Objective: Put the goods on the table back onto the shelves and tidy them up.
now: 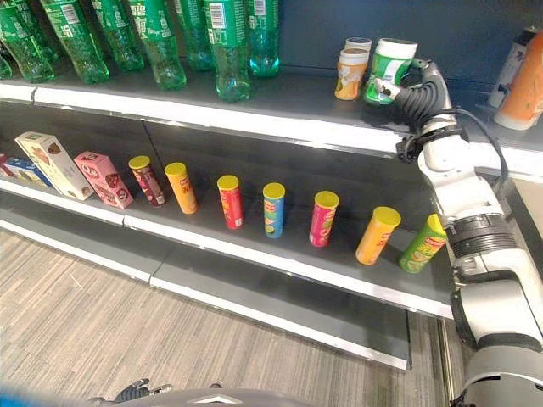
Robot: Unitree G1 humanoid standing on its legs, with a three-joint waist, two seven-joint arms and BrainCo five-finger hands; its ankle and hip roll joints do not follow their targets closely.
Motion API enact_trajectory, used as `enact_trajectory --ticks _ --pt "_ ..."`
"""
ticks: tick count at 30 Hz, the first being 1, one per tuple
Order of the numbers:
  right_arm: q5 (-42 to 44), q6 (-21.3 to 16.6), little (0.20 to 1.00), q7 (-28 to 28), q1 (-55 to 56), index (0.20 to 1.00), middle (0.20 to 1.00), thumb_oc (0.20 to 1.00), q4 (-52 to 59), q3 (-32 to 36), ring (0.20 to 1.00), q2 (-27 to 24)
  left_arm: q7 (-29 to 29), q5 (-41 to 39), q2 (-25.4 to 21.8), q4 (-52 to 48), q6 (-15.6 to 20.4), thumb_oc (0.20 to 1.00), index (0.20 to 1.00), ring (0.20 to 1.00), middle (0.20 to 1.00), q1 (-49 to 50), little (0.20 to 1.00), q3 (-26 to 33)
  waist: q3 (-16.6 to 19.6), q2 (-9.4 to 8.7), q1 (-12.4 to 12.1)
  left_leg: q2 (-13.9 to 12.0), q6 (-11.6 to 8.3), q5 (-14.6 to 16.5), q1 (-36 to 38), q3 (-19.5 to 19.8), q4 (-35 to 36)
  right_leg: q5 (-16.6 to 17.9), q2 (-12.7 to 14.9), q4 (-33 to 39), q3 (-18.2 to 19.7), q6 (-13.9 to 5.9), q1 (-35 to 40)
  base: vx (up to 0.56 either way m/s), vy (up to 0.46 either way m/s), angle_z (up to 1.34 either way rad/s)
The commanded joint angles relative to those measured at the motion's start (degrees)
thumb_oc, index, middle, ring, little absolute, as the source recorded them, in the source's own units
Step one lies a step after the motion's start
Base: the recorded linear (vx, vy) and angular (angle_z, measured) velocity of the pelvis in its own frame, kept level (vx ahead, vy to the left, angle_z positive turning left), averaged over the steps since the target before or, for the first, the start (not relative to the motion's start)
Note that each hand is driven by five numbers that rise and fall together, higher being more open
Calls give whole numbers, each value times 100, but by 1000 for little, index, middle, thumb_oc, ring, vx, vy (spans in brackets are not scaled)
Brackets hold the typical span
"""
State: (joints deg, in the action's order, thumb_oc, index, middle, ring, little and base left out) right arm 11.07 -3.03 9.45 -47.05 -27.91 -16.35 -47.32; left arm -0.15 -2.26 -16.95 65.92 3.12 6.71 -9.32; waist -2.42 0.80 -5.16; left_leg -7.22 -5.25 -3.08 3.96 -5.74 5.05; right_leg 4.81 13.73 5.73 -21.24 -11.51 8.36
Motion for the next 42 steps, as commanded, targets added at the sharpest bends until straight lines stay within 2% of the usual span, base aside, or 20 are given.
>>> enact_trajectory --ticks 1,14,28,29,30,31,42 --pt "-309 -142 200 114 -665 200 200 200 -156 -277 200 -74 137 -134 -203 225 75 1000 1000 1000 1000 -417 1000 -198 -24 -326 -197 42 -188 183 -17 -59 -84 -487 1 -274 121 189 87 22 25 8" --pt "-733 -42 200 182 -593 200 200 200 -286 -353 200 -8 189 -98 -221 289 54 1000 1000 1000 1000 -360 1000 -135 -84 -480 -334 118 -120 242 -85 -37 -57 -394 117 -309 76 116 -11 21 26 5" --pt "-839 24 200 250 -809 200 200 200 -693 -500 200 138 189 -183 -231 203 60 1000 1000 1000 1000 -370 1000 -160 -72 -437 -231 120 -94 286 9 -124 -42 -387 116 -306 188 120 -24 0 -1 -1" --pt "-827 23 219 246 -810 219 219 219 -712 -499 219 141 189 -184 -229 202 59 1000 1000 1000 1000 -369 1000 -163 -73 -440 -230 117 -95 286 11 -125 -41 -389 113 -305 193 122 -23 -5 -3 -4" --pt "-787 17 790 234 -802 790 790 790 -699 -488 790 138 190 -182 -235 200 59 1000 1000 1000 1000 -368 1000 -159 -72 -440 -224 114 -95 288 14 -127 -41 -390 110 -306 194 122 -21 -9 -6 -5" --pt "-768 11 1000 233 -798 1000 1000 1000 -694 -476 1000 144 184 -191 -233 196 57 1000 1000 1000 1000 -369 1000 -161 -71 -442 -220 116 -95 289 17 -130 -44 -389 109 -306 200 122 -21 -6 -7 -5" --pt "-686 -19 1000 261 -784 1000 1000 1000 -668 -438 1000 169 177 -188 -224 206 50 1000 1000 1000 1000 -359 1000 -171 -56 -456 -222 113 -94 308 39 -142 -42 -381 104 -293 199 117 -9 -1 -1 0"
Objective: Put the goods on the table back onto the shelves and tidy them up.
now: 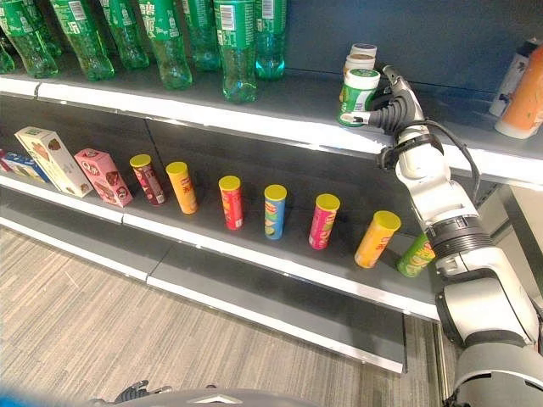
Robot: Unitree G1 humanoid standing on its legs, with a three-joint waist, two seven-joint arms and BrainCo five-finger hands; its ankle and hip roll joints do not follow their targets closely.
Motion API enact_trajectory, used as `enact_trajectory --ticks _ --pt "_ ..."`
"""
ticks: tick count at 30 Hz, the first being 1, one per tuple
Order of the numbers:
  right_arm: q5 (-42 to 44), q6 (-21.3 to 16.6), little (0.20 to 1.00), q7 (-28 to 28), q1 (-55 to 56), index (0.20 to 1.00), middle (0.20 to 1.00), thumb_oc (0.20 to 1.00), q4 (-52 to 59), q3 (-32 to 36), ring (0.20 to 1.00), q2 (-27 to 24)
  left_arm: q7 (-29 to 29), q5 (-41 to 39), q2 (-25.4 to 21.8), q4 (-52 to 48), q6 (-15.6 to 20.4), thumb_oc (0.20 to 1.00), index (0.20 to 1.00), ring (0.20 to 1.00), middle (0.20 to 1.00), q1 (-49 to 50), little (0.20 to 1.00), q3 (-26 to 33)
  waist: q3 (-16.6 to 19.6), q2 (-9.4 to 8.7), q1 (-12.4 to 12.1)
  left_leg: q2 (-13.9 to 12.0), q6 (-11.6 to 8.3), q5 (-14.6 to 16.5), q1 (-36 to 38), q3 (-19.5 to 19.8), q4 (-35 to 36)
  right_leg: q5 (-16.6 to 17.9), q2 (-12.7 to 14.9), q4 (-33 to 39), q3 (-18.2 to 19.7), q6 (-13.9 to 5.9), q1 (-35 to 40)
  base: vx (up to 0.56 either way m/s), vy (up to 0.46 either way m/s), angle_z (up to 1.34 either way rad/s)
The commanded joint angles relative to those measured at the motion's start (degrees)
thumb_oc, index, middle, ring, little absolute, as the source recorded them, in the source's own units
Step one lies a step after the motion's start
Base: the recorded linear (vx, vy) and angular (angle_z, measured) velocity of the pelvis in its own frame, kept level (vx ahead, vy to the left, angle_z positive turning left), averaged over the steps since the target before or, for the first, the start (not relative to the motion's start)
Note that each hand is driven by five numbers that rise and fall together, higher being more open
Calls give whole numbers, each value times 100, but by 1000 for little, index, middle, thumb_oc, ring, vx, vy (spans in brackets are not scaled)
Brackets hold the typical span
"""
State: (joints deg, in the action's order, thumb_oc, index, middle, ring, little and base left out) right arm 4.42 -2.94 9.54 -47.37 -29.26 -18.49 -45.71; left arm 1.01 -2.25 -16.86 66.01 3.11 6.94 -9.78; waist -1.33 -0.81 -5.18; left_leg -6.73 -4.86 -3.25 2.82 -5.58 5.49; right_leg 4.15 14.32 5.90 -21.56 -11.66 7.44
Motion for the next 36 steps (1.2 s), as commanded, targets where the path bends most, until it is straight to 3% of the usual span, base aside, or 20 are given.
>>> enact_trajectory --ticks 1,6,7,13,15,28,36 --pt "-20 -28 1000 256 -739 1000 1000 1000 -524 -207 1000 11 63 -182 -233 201 48 1000 1000 1000 1000 -379 1000 -122 -166 -295 -220 62 -132 326 153 -158 -86 -315 48 -310 231 132 80 0 0 0" --pt "37 -58 1000 350 -589 1000 1000 1000 -225 -10 1000 -25 70 -155 -218 199 35 1000 1000 1000 1000 -392 1000 -125 -172 -280 -190 59 -130 334 165 -186 -80 -303 57 -318 266 124 53 -6 -5 0" --pt "62 -108 1000 412 -220 1000 1000 1000 348 289 1000 -48 86 -105 -203 214 6 1000 1000 1000 1000 -410 1000 -66 -173 -241 -103 37 -134 341 195 -233 -77 -308 53 -325 300 134 36 0 0 0" --pt "-7 -204 1000 426 543 1000 1000 1000 1396 878 1000 -90 85 38 -190 222 -30 1000 1000 1000 1000 -380 1000 19 -152 -176 13 -19 -156 355 256 -334 -79 -323 7 -291 383 155 17 -18 -41 -4" --pt "-32 -318 1000 438 1189 1000 1000 1000 2196 1434 1000 -99 79 115 -192 197 -36 1000 1000 1000 1000 -354 1000 100 -135 -116 115 -86 -184 352 296 -415 -78 -346 -52 -253 451 175 11 -35 -79 -18" --pt "221 -707 1000 346 2698 1000 1000 1000 3856 2972 1000 -29 -28 300 -124 136 20 1000 1000 1000 1000 -315 1000 184 -120 136 531 -292 -257 323 422 -675 -84 -411 -282 -139 805 247 -58 -20 -52 -18" --pt "1958 -1310 1000 -418 3845 1000 1000 1000 4392 4011 1000 35 -209 341 5 101 168 1000 1000 1000 1000 -314 1000 160 -124 225 989 -434 -311 295 469 -858 -87 -415 -429 -138 1033 268 -165 -11 -18 -15"
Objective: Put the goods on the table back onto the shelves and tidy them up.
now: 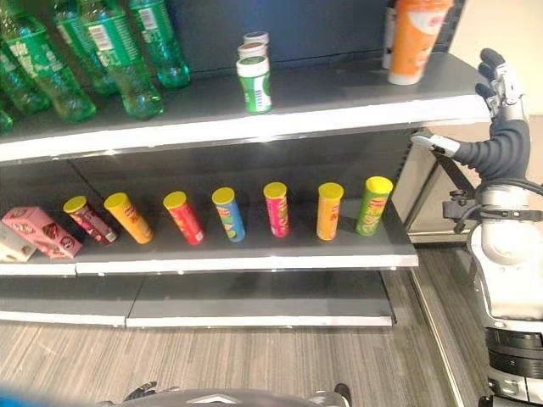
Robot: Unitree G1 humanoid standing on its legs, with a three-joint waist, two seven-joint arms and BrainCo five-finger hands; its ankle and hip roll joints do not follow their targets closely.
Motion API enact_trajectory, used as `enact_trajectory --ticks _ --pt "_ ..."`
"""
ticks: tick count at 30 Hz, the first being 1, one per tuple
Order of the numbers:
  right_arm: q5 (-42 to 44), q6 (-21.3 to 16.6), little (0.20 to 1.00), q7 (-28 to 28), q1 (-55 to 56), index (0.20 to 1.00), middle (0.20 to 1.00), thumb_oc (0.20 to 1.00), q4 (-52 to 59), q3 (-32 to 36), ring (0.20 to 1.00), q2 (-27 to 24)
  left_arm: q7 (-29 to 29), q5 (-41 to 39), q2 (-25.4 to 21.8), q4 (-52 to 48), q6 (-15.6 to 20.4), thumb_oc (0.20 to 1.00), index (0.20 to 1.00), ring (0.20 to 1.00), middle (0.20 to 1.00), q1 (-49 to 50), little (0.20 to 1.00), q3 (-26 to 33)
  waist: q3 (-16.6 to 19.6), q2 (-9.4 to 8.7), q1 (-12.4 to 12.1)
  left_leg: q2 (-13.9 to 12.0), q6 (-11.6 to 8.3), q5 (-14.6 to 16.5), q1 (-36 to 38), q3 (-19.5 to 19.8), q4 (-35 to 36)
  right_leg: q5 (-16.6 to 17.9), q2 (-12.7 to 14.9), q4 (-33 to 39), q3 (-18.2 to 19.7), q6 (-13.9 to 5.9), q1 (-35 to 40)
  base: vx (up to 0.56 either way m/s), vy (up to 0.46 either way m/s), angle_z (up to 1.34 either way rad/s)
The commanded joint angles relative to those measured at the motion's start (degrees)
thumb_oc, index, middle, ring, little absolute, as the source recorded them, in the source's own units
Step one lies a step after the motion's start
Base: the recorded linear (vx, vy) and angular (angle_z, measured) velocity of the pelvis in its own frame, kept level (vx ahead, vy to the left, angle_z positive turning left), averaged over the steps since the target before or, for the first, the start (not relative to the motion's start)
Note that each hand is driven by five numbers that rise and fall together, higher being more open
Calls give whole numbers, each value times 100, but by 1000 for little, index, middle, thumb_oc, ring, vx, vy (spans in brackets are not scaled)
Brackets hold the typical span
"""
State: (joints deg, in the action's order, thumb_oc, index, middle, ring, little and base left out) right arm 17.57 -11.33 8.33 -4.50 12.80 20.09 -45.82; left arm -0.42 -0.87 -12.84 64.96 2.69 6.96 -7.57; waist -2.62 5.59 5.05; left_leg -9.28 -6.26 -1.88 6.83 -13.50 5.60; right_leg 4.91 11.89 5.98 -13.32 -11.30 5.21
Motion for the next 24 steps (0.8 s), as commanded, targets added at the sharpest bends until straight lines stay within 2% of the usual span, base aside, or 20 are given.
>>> enact_trajectory --ticks 1,2,3,4,9,10,13,15,18,19,20,22,24 --pt "854 -489 1000 -444 -327 1000 1000 1000 170 229 1000 15 -82 193 -398 214 236 1000 1000 1000 1000 -326 1000 -43 6 -435 11 -183 -172 169 81 -97 -94 -476 -188 -150 237 223 34 -5 44 -19" --pt "1291 -474 1000 -790 -48 1000 1000 1000 135 381 1000 -88 -149 178 -414 221 269 1000 1000 1000 1000 -343 1000 -1 8 -491 85 -177 -171 184 96 -162 -94 -442 -186 -164 305 197 -13 -2 39 -14" --pt "1309 -480 1000 -806 -35 1000 1000 1000 128 397 1000 -92 -151 178 -416 222 271 1000 1000 1000 1000 -343 1000 -9 12 -491 73 -175 -170 185 97 -168 -93 -442 -185 -166 311 196 -17 -7 78 -23" --pt "1839 -359 1000 -1162 270 1000 1000 1000 -40 410 1000 -85 -210 151 -444 257 308 1000 1000 1000 1000 -379 1000 49 3 -557 177 -156 -158 209 112 -235 -92 -398 -173 -204 404 171 -99 -5 50 -25" --pt "1861 -366 1000 -1184 283 1000 1000 1000 -52 426 1000 -90 -212 149 -447 258 310 1000 1000 1000 1000 -378 1000 39 13 -560 152 -152 -156 211 111 -253 -91 -399 -170 -211 422 168 -115 -7 36 -21" --pt "2856 339 1000 -2469 1492 1000 1000 1000 -465 70 1000 163 -363 156 -567 344 355 1000 1000 1000 1000 -436 1000 307 6 -761 349 -67 -111 277 189 -540 -71 -279 -92 -314 670 92 -331 -34 154 1" --pt "2859 920 1000 -3208 2106 1000 1000 1000 -888 -579 1000 118 -505 224 -657 324 381 1000 1000 1000 1000 -502 1000 359 10 -847 364 -6 -93 302 220 -621 -60 -247 -11 -367 736 54 -385 -23 104 -23" --pt "2822 1120 1000 -3578 2378 1000 1000 1000 -1096 -1058 1000 127 -597 306 -664 343 385 1000 1000 1000 1000 -559 1000 272 50 -881 370 28 -83 314 210 -630 -60 -232 41 -379 719 34 -404 -1 64 -48" --pt "1913 1324 1000 -3828 2355 1000 1000 1000 -2076 -2209 1000 99 -680 389 -691 333 366 1000 1000 1000 1000 -701 1000 93 41 -944 301 82 -78 335 238 -595 -60 -220 104 -382 651 17 -333 -3 43 -5" --pt "1913 1322 1000 -3828 2348 1000 1000 1000 -2080 -2215 1000 102 -681 389 -694 334 366 1000 1000 1000 1000 -701 1000 96 54 -947 304 84 -77 327 220 -595 -60 -213 105 -381 653 19 -351 0 0 0" --pt "1255 1341 1000 -3885 2226 1000 1000 1000 -2701 -2941 1000 269 -687 399 -703 324 341 1000 1000 1000 1000 -825 1000 -61 57 -973 210 97 -74 334 207 -535 -60 -217 138 -368 576 17 -306 -2 10 4" --pt "1011 1333 1000 -3896 2155 1000 1000 1000 -2923 -3177 1000 370 -665 390 -729 321 337 1000 1000 1000 1000 -881 1000 -103 61 -1001 181 105 -72 329 195 -496 -60 -222 150 -364 543 16 -287 4 -1 6" --pt "-121 1094 1000 -3291 1844 1000 1000 1000 -4296 -3497 1000 1056 -564 350 -722 342 316 1000 1000 1000 1000 -1019 1000 -268 65 -1033 66 136 -50 317 158 -394 -60 -226 188 -360 433 16 -227 -5 -6 18"
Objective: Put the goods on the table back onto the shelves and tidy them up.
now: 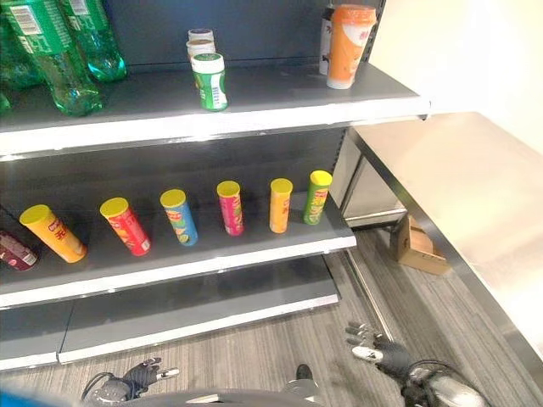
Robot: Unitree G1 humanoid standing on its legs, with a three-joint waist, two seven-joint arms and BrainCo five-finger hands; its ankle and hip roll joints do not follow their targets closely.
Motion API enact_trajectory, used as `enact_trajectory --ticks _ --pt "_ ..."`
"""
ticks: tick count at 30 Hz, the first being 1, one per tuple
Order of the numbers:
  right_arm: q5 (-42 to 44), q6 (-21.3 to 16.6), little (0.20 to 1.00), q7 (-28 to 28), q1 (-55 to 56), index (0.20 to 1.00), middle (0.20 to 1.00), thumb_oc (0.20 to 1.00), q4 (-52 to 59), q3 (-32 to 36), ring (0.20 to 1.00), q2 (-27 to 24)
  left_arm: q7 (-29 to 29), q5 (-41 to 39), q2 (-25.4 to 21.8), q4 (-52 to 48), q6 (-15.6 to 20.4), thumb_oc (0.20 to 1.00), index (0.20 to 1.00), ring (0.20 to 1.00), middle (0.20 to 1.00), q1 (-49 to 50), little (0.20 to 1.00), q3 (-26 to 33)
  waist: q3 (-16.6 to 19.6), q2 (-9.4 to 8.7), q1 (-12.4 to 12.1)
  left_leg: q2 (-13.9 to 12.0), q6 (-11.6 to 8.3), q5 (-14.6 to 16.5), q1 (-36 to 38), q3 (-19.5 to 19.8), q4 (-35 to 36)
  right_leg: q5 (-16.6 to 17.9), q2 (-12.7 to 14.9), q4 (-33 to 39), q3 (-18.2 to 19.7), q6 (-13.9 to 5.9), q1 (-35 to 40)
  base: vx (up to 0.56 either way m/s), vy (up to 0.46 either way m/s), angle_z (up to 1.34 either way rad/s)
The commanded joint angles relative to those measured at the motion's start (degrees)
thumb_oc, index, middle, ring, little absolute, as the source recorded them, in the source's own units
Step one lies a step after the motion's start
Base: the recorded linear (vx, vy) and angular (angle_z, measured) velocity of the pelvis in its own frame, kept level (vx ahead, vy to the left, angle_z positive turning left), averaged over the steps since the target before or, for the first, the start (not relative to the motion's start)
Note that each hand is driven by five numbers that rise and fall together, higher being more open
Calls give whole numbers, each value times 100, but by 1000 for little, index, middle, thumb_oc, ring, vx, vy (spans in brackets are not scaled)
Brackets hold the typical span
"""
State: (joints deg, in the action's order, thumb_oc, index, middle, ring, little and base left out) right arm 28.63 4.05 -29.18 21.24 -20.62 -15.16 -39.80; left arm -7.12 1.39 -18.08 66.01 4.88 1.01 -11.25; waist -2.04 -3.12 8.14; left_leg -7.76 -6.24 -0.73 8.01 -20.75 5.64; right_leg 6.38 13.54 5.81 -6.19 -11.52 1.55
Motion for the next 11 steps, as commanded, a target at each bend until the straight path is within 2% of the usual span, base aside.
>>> enact_trajectory --ticks 1,2,6,8,11 --pt "-1235 -461 1000 464 -748 1000 1000 1000 -980 19 1000 472 107 123 -206 238 97 1000 1000 1000 1000 -429 1000 102 0 -171 -240 -14 -51 202 43 333 -64 -372 25 -340 -283 37 144 10 -1 33" --pt "-2009 -593 1000 1259 -1087 1000 1000 1000 -2272 60 1000 1156 249 75 -147 287 72 1000 1000 1000 1000 -437 1000 27 -6 -163 -308 16 -13 217 46 400 -64 -381 37 -325 -330 44 196 17 -6 29" --pt "-2371 -645 1000 2549 -1734 1000 1000 1000 -4195 455 1000 2242 616 -114 5 465 40 1000 1000 1000 1000 -436 1000 90 -32 -108 -431 53 48 229 35 538 -73 -401 32 -294 -431 62 291 21 -16 16" --pt "-2189 -621 1000 2661 -1797 1000 1000 1000 -4752 573 1000 2491 672 -148 103 550 42 1000 1000 1000 1000 -371 1000 109 -41 -79 -471 60 53 238 65 595 -65 -419 29 -266 -495 76 376 33 -14 18" --pt "-2330 -556 1000 2697 -1874 1000 1000 1000 -5032 494 1000 2566 698 -135 171 581 50 1000 1000 1000 1000 -316 1000 84 -57 -50 -518 67 53 247 94 642 -64 -442 26 -243 -571 92 473 26 -8 29"
